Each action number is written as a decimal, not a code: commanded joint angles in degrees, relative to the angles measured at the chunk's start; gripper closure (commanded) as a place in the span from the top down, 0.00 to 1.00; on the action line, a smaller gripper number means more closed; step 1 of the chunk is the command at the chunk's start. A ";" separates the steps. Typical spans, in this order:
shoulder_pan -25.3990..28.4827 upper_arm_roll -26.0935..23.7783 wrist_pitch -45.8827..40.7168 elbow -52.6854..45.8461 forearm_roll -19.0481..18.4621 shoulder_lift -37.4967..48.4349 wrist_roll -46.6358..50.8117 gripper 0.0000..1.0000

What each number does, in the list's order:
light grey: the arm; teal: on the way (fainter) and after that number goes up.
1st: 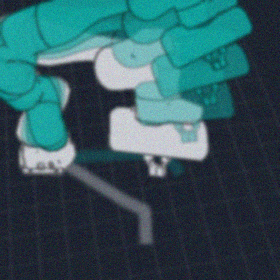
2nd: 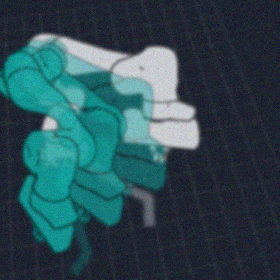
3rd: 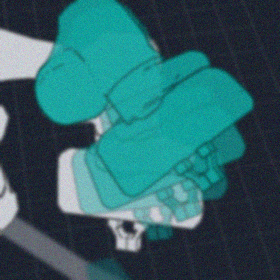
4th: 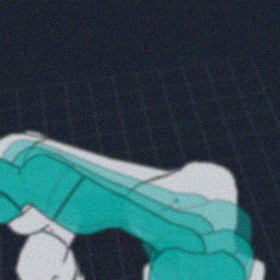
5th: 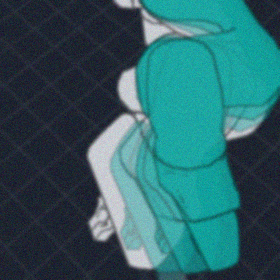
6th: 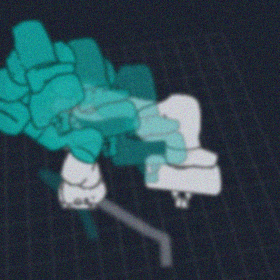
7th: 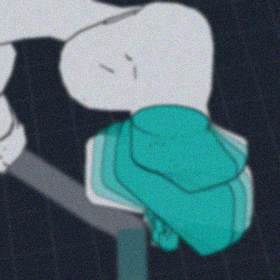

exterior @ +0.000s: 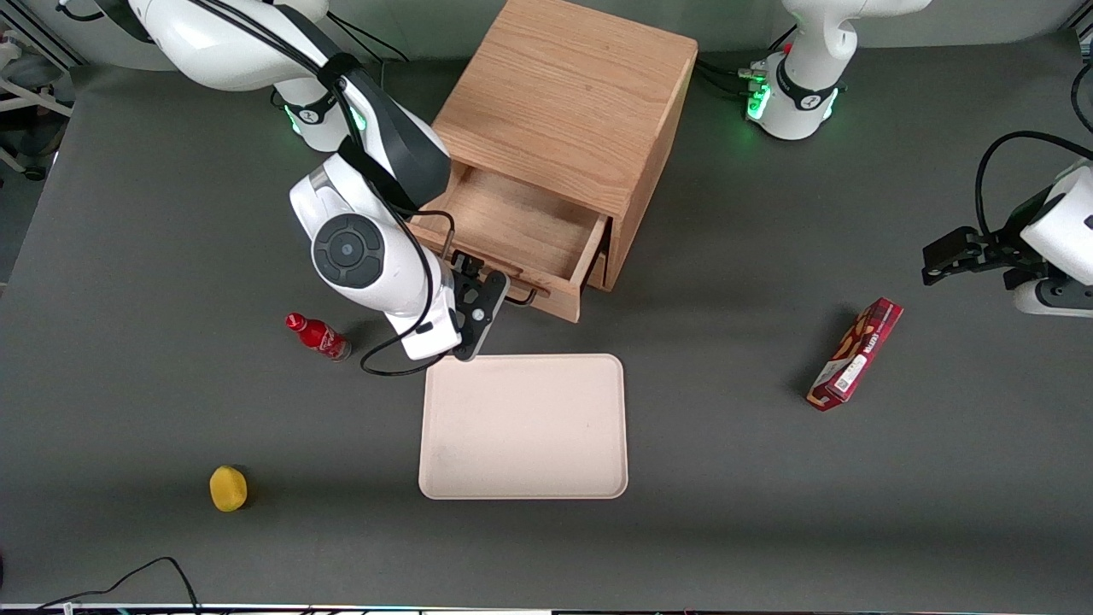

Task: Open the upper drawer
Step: 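Pull the upper drawer outward by its handle with the right gripper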

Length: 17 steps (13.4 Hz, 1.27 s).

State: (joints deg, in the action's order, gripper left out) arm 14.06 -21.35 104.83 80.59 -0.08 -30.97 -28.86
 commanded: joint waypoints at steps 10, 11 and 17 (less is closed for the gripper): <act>0.00 2.63 1.43 -7.46 -1.67 -5.16 -3.13 1.00; 0.00 3.15 1.52 -7.64 -1.59 -5.16 -3.13 1.00; 0.00 5.62 2.66 -9.22 -1.41 -6.30 -4.88 1.00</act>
State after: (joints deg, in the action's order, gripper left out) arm 13.92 -16.88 107.53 74.36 -0.33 -35.42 -31.54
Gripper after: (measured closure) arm 0.000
